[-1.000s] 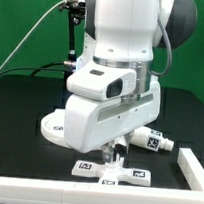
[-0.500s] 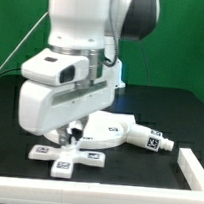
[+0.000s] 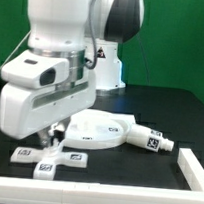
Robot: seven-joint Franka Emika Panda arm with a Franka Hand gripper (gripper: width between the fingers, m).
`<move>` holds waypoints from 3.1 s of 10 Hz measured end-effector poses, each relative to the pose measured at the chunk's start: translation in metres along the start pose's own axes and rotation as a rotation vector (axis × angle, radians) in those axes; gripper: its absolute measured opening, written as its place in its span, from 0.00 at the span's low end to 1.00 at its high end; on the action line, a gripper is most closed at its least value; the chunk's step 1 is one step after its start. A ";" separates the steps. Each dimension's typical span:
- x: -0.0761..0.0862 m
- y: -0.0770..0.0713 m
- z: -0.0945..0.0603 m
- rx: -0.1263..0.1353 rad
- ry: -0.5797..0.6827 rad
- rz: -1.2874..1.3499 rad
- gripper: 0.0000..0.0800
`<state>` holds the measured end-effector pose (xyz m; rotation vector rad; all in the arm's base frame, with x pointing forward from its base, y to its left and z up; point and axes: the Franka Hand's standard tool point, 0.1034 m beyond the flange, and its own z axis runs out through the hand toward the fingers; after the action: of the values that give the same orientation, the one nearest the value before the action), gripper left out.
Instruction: Assemble round table
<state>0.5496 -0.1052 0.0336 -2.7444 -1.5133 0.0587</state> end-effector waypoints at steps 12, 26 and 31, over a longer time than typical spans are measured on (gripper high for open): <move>0.003 -0.034 -0.057 -0.042 0.015 0.112 0.81; 0.145 -0.144 -0.051 -0.163 0.126 -0.063 0.81; 0.145 -0.182 0.000 -0.151 0.185 -0.052 0.81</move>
Offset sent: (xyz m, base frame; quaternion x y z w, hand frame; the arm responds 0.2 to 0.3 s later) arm 0.0000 0.0000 0.0000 0.0000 0.0000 0.0000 1.0000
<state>0.4734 0.1148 0.0341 -2.7273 -1.5986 -0.3129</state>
